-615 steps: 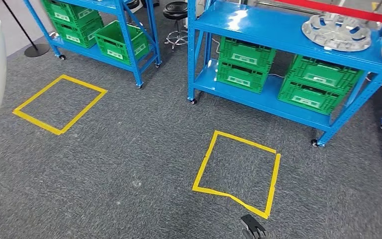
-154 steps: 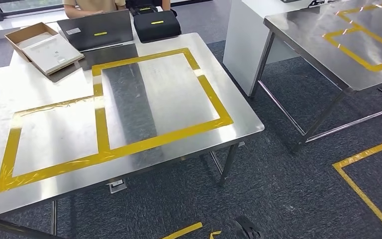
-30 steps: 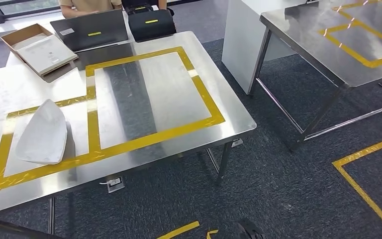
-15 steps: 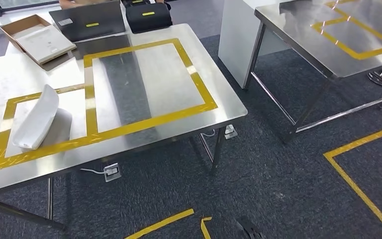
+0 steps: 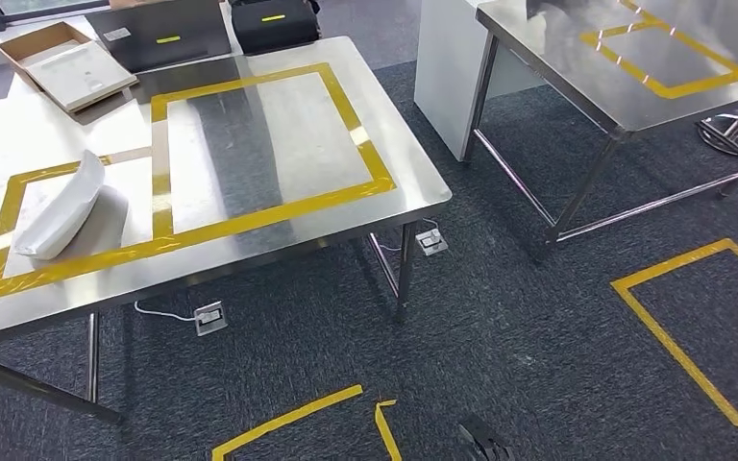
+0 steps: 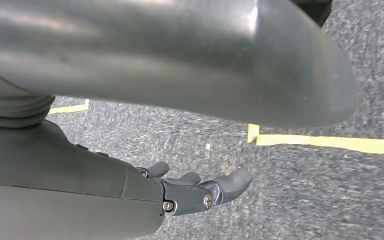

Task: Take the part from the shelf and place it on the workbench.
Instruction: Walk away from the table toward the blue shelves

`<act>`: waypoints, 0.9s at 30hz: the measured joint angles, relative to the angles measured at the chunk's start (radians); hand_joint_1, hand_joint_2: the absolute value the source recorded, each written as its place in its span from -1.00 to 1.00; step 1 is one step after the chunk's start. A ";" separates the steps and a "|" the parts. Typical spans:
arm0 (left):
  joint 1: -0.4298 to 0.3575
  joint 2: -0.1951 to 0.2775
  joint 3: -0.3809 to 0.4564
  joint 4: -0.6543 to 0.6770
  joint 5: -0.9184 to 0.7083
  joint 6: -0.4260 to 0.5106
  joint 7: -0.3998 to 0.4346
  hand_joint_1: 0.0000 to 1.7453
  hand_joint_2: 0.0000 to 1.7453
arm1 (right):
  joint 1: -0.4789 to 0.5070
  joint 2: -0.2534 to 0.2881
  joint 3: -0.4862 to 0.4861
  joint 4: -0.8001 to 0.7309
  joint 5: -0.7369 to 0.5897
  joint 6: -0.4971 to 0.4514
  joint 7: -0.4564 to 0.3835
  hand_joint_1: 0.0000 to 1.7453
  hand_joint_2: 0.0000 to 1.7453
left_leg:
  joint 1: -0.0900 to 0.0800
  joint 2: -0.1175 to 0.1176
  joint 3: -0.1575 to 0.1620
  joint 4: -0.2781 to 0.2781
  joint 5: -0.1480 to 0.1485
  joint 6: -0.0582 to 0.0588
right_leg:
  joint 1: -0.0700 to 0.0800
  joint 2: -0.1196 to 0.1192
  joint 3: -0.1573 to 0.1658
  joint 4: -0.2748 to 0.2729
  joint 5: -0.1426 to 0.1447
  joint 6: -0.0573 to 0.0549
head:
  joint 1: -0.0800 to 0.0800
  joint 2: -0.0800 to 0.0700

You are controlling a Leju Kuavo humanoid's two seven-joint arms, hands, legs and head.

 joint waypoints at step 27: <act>0.031 0.017 0.000 0.008 0.004 0.011 0.008 -1.00 -1.00 | -0.007 -0.005 0.000 0.000 -0.005 0.012 0.008 -1.00 -1.00 | 0.020 0.001 -0.133 0.200 0.017 -0.034 | -0.012 -0.002 0.021 0.000 -0.025 -0.003 | 0.005 0.000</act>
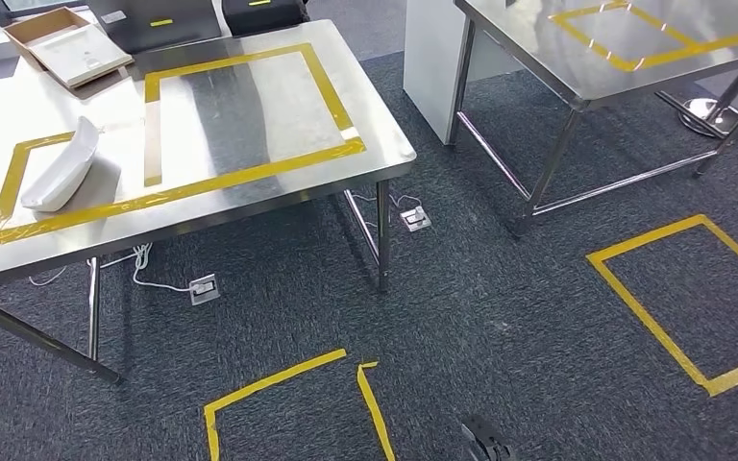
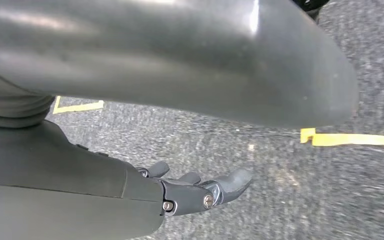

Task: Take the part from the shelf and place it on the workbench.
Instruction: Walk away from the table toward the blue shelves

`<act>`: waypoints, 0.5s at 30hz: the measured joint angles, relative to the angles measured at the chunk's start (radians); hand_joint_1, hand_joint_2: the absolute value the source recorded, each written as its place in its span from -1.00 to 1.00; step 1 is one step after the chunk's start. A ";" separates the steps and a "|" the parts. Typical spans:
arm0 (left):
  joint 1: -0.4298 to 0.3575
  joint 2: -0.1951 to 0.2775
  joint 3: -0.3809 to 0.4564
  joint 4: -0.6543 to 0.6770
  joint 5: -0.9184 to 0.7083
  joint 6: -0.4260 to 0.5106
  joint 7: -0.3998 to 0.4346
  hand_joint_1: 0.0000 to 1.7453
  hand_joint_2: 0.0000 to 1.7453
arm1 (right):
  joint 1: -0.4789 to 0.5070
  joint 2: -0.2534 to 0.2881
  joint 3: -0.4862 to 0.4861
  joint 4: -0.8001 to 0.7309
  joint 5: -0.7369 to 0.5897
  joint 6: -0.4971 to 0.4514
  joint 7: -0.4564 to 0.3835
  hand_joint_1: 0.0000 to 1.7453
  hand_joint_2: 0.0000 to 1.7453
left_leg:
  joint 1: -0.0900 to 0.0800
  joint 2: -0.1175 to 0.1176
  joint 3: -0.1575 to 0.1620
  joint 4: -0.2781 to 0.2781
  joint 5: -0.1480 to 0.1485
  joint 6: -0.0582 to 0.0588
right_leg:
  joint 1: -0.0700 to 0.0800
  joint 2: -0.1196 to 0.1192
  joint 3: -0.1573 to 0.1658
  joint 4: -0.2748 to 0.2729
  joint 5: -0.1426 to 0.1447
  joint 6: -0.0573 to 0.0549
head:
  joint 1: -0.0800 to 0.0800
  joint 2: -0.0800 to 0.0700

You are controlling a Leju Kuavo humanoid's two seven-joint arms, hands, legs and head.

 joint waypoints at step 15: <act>-0.005 -0.020 -0.001 0.019 0.021 -0.041 0.015 -1.00 -1.00 | 0.006 -0.004 0.000 0.000 0.000 0.018 -0.001 -1.00 -1.00 | -0.017 0.003 0.027 -0.226 0.097 0.068 | 0.005 0.002 -0.024 0.203 -0.094 0.050 | 0.009 0.000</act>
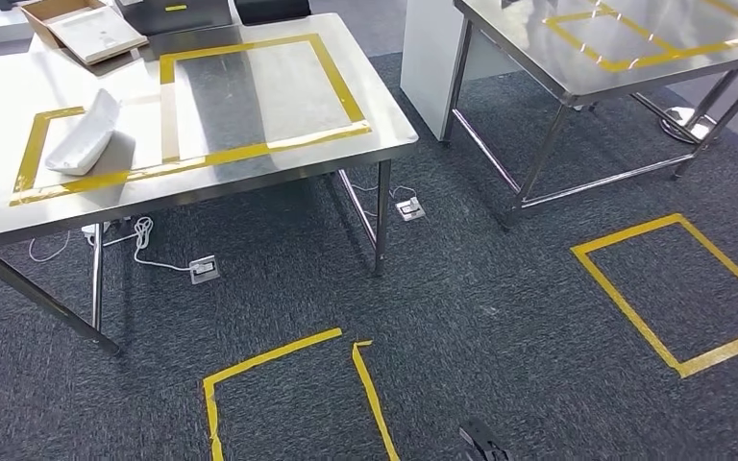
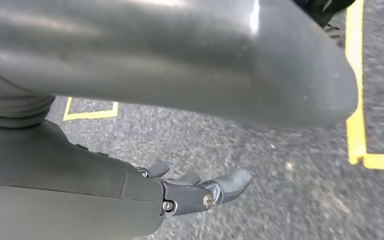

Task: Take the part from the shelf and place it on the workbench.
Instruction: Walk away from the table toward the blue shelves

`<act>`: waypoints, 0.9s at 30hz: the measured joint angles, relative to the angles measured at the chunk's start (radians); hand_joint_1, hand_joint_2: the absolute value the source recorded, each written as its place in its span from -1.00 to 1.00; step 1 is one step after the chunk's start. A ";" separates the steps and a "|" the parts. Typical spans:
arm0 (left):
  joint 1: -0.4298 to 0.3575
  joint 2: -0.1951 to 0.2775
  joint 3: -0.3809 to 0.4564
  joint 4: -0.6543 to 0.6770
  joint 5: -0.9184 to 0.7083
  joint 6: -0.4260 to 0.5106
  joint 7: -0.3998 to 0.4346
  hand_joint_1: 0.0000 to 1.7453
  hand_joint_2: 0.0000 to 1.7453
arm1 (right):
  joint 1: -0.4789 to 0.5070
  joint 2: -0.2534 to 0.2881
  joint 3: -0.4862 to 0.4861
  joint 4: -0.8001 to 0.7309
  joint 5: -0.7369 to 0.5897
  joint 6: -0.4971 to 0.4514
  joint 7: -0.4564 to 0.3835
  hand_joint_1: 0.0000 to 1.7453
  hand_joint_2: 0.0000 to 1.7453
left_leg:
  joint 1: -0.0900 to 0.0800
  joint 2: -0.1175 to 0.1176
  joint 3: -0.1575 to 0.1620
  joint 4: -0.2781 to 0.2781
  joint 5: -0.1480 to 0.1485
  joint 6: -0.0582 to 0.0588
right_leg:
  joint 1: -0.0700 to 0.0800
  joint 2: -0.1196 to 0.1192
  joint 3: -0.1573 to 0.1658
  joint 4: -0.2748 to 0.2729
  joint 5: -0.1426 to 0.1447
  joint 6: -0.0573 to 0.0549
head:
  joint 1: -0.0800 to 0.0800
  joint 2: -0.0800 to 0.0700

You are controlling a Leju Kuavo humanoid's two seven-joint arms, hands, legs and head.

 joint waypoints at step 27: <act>0.785 0.039 0.272 0.284 0.342 -0.160 0.416 -1.00 1.00 | 0.013 -0.024 -0.014 0.000 0.011 -0.003 0.052 -1.00 1.00 | -0.009 0.006 -0.024 -0.052 0.077 -0.032 | 0.006 0.011 0.133 -0.250 0.024 -0.043 | 0.001 0.000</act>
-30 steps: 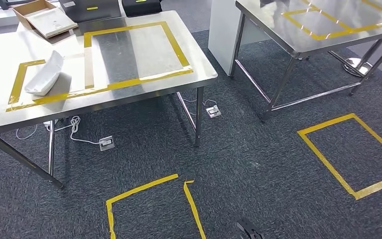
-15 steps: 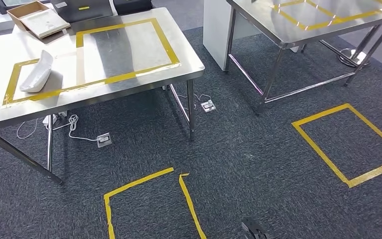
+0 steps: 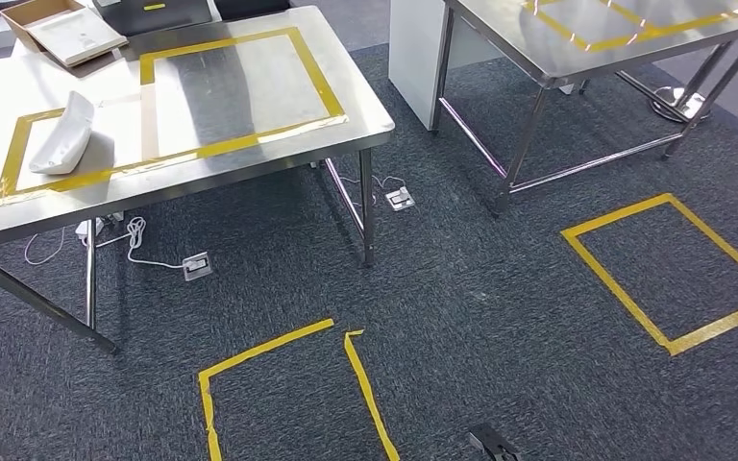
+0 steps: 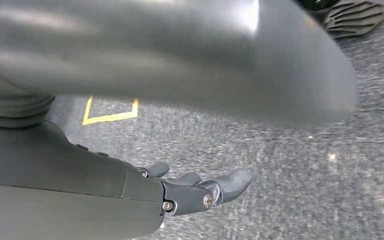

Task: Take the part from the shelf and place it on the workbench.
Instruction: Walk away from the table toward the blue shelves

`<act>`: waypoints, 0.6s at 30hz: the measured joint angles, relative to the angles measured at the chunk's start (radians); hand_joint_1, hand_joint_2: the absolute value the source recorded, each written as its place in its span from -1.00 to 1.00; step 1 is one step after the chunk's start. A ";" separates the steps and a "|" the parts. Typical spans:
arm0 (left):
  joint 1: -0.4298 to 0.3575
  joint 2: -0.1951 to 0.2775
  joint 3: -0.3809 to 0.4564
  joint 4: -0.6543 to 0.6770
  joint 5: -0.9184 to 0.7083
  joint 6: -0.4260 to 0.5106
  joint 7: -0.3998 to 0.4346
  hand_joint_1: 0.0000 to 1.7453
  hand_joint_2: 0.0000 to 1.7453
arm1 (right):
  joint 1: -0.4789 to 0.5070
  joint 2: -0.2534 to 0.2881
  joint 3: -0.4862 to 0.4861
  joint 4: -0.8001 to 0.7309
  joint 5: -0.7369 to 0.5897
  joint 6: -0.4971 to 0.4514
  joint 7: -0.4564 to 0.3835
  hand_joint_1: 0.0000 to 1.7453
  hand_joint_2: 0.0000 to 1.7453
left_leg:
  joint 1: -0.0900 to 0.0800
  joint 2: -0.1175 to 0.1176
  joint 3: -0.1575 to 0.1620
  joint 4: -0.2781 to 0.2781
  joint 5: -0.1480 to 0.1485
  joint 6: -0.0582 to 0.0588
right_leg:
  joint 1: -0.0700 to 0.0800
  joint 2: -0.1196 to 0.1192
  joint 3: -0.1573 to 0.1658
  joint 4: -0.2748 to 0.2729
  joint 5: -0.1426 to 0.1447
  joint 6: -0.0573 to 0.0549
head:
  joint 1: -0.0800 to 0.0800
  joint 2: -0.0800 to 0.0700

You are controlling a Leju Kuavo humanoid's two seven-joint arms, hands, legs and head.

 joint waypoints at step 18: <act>0.331 -0.191 0.064 0.062 0.028 -0.134 0.327 -1.00 1.00 | 0.006 -0.025 0.120 -0.018 -0.101 0.000 0.048 -1.00 1.00 | 0.000 -0.013 -0.005 0.013 -0.006 0.011 | 0.000 -0.013 0.008 0.000 -0.004 0.013 | 0.000 0.000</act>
